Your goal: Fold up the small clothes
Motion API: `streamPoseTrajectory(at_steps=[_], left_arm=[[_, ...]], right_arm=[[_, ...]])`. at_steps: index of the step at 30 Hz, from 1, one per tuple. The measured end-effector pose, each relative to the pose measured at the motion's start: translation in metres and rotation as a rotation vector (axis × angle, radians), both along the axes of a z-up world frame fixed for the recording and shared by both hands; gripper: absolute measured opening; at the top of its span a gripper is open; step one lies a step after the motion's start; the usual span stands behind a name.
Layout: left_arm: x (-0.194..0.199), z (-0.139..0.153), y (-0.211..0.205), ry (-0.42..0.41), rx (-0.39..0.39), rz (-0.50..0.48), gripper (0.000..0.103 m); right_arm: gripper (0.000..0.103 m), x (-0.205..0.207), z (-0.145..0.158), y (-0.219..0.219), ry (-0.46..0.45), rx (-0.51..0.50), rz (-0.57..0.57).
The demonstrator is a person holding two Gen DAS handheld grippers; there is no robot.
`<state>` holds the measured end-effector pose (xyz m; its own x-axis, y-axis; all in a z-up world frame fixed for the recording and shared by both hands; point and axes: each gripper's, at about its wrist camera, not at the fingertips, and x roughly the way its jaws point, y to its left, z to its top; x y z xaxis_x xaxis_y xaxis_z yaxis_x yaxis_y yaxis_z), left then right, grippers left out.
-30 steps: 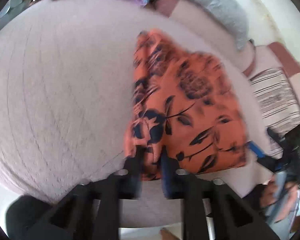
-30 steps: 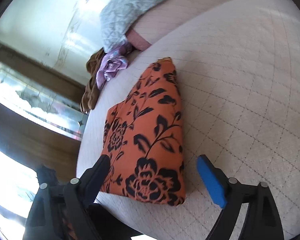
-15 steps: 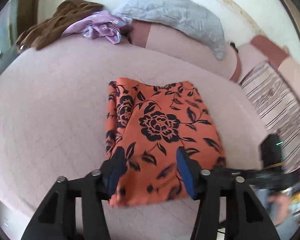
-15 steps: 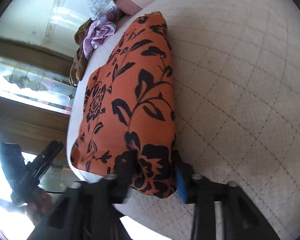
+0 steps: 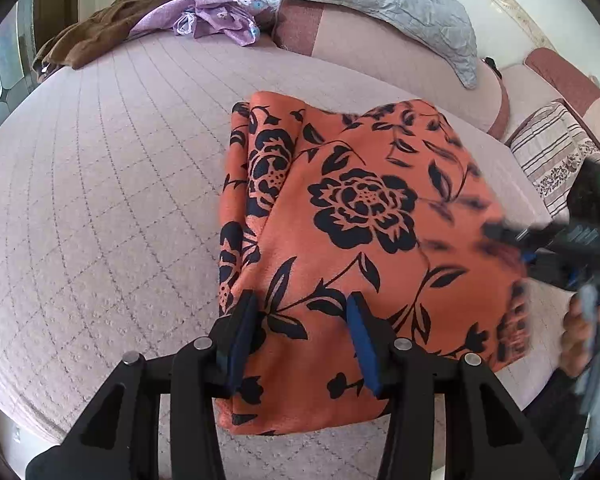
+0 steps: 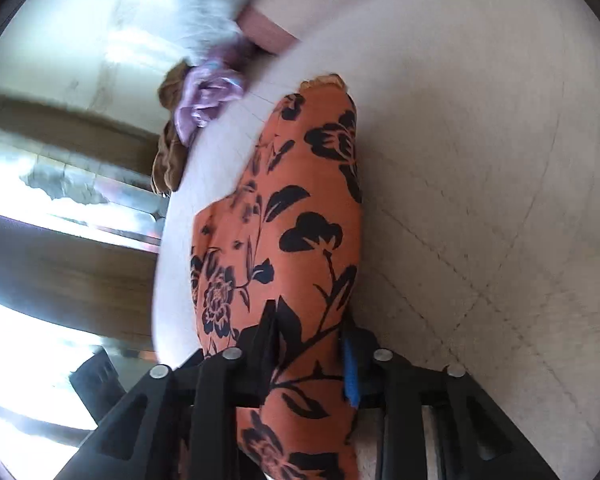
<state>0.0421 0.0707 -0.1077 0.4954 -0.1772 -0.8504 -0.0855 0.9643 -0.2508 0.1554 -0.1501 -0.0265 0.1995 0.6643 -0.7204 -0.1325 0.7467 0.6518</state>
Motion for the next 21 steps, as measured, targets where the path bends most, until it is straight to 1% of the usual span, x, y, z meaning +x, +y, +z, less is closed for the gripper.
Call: streamPoseTrajectory(at_steps=[1, 2, 3, 4, 5, 7, 8, 9, 10, 11, 12, 13, 14, 15, 16, 17, 18, 20, 21], left_arm=[[-0.001, 0.0, 0.0, -0.003, 0.003, -0.008, 0.048], [0.003, -0.001, -0.003, -0.002, 0.014, -0.009, 0.048], [0.003, -0.001, -0.003, -0.002, 0.019, -0.008, 0.048], [0.003, 0.0, -0.001, -0.003, 0.012, -0.003, 0.048], [0.003, -0.001, 0.0, -0.006, 0.001, 0.001, 0.048], [0.002, 0.0, 0.003, -0.01, -0.015, 0.005, 0.048], [0.001, 0.0, 0.003, -0.01, -0.02, 0.005, 0.048], [0.001, 0.0, 0.003, -0.01, -0.016, 0.004, 0.048], [0.001, 0.0, 0.003, -0.011, -0.009, 0.003, 0.048], [0.001, 0.0, 0.003, -0.011, -0.009, 0.004, 0.048], [0.0, 0.001, 0.003, -0.01, -0.01, 0.005, 0.048], [0.002, 0.0, 0.003, -0.01, -0.014, 0.007, 0.048], [0.002, 0.0, 0.003, -0.009, -0.015, 0.007, 0.048], [0.002, 0.0, 0.003, -0.008, -0.017, 0.007, 0.048], [0.003, 0.0, 0.004, -0.008, -0.018, 0.006, 0.048], [0.002, 0.0, 0.004, -0.01, -0.019, 0.002, 0.048], [0.002, 0.0, 0.004, -0.013, -0.019, -0.001, 0.048], [0.001, -0.001, 0.005, -0.016, -0.022, 0.0, 0.048], [0.001, -0.001, 0.005, -0.018, -0.025, -0.002, 0.048]], right_arm=[[0.027, -0.003, -0.003, 0.002, -0.021, -0.066, -0.005], [0.027, -0.005, -0.02, 0.008, -0.011, -0.164, 0.005], [0.027, -0.008, -0.023, 0.005, -0.011, -0.151, -0.013], [0.027, -0.009, -0.02, 0.002, -0.014, -0.127, -0.025], [0.028, -0.011, -0.009, 0.001, -0.031, -0.087, -0.028], [0.033, -0.009, 0.004, -0.005, -0.045, -0.041, -0.049], [0.041, -0.004, 0.004, -0.012, -0.035, -0.012, -0.082], [0.056, 0.002, -0.002, -0.019, -0.013, 0.016, -0.102], [0.085, 0.008, -0.01, -0.025, 0.017, 0.046, -0.123], [0.087, 0.016, -0.023, -0.033, 0.056, 0.08, -0.155], [0.087, 0.027, -0.034, -0.032, 0.096, 0.112, -0.177], [0.086, 0.035, -0.045, -0.031, 0.138, 0.133, -0.177], [0.074, 0.037, -0.049, -0.019, 0.146, 0.14, -0.165], [0.054, 0.04, -0.048, -0.008, 0.133, 0.146, -0.129], [0.031, 0.041, -0.04, 0.005, 0.105, 0.092, -0.077], [0.026, 0.039, -0.024, 0.017, 0.041, 0.014, -0.06], [0.025, 0.034, -0.009, 0.02, -0.015, -0.003, -0.051], [0.024, 0.017, 0.018, 0.028, -0.156, -0.079, -0.045], [0.024, 0.015, 0.011, 0.029, -0.157, -0.12, -0.042]])
